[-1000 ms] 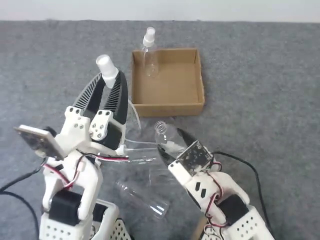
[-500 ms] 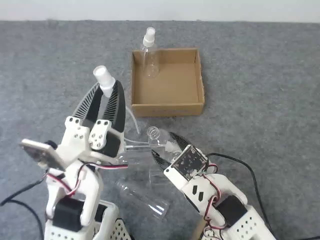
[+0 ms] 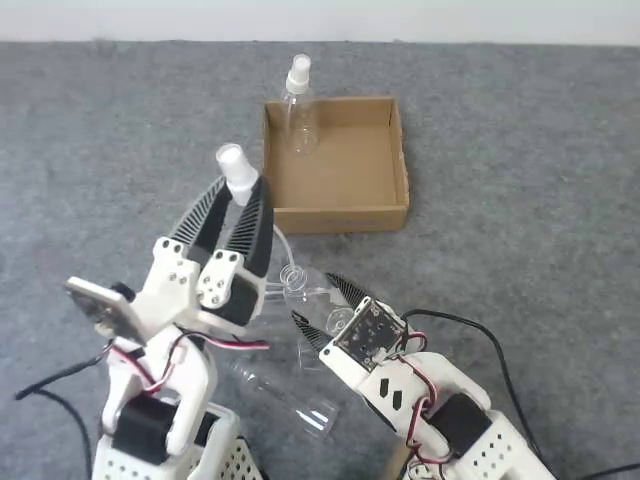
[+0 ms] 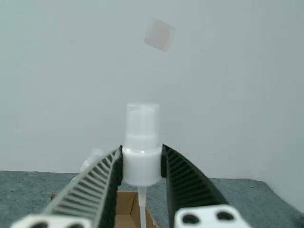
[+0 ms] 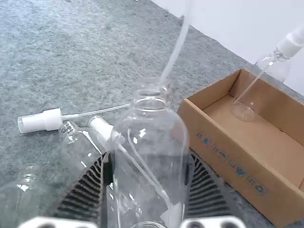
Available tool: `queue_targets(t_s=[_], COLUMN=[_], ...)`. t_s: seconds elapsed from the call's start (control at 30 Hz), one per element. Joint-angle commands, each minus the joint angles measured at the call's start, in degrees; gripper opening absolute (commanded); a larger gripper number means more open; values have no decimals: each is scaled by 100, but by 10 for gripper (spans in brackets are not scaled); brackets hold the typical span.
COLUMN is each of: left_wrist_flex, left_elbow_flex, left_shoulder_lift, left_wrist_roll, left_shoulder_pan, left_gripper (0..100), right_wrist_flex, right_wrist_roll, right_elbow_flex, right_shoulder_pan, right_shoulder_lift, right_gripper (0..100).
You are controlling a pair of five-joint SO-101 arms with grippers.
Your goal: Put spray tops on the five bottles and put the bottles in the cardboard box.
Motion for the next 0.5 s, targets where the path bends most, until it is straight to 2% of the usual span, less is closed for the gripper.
queue_targets(t_s=[0.0, 0.47], left_wrist_flex=[-149, 141], left_elbow_flex=[-48, 215], left_shoulder_lift=[-79, -88], left_wrist_roll=[26, 26], left_shoulder_pan=[62, 105], left_gripper=[10, 10], right_wrist_flex=[-84, -84], right_wrist_roll=[88, 62], right_elbow_flex=[141, 141], right_shoulder_pan=[-57, 92], right_shoulder_lift=[-84, -84], right_gripper=[23, 23])
